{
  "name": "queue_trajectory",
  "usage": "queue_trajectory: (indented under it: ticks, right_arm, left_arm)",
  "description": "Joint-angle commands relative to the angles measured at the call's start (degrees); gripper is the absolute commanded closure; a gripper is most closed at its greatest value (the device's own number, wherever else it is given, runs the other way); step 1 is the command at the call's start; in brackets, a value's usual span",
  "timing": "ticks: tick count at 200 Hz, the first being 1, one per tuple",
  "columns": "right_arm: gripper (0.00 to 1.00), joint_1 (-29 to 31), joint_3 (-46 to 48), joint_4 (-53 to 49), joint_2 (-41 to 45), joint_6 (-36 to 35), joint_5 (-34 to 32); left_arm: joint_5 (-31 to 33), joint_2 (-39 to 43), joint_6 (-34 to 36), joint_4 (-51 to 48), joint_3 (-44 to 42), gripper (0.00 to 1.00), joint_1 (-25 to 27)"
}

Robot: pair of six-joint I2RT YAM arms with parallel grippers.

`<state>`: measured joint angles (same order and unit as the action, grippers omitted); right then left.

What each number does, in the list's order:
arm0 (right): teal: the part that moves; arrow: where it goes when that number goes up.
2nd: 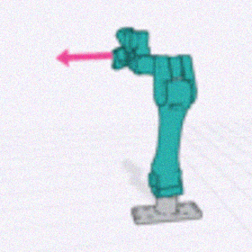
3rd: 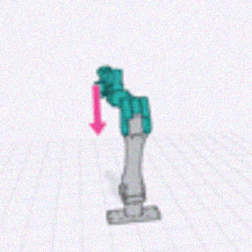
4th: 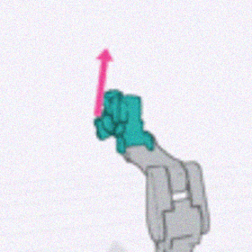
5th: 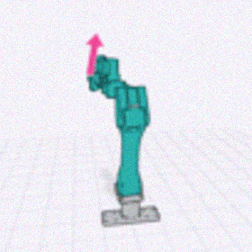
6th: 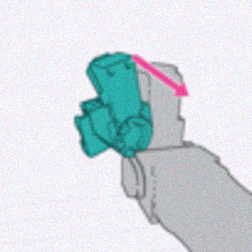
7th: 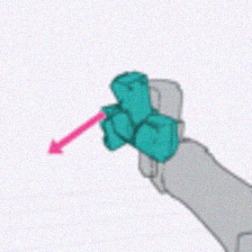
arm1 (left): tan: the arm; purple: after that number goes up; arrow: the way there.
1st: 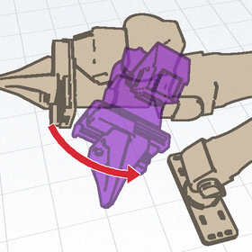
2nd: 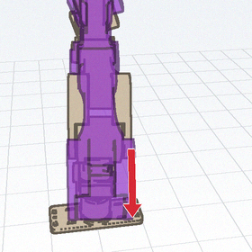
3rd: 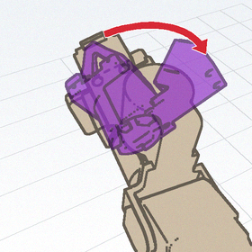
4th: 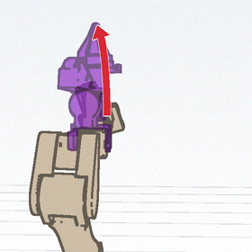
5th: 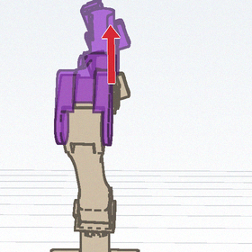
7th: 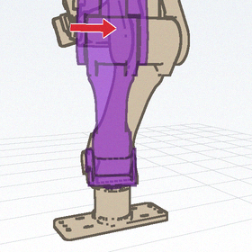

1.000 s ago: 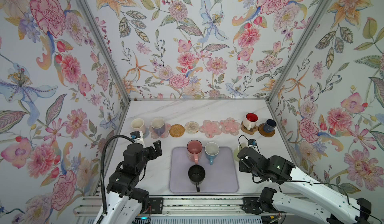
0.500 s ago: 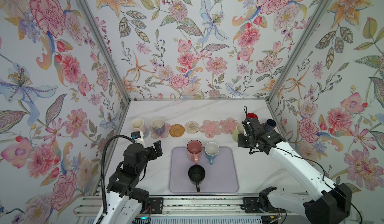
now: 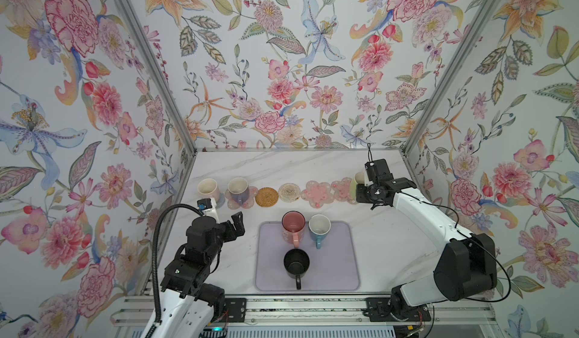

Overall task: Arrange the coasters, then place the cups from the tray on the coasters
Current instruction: 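Carry the green-handled mug over the pink flower coaster beside the paw-print coaster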

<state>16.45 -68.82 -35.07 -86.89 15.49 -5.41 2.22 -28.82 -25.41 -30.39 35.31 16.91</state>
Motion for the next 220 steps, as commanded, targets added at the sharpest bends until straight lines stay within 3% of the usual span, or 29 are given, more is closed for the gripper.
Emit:
queue_trajectory:
  ticks: [1,106,220]
  right_arm:
    - [1.00,-0.57,-4.07,5.16,-2.12,-1.86,0.15]
    - [1.00,-1.57,-10.55,6.69,-13.46,-3.01,-0.37]
    - [1.00,-2.28,-11.44,7.34,-16.37,-3.44,0.33]
  left_arm:
    - [1.45,0.54,-0.44,0.89,-0.75,0.01,0.45]
    - [1.32,0.61,-0.44,0.95,-0.82,0.01,0.44]
    - [1.39,0.78,-0.43,0.98,-0.79,0.01,0.55]
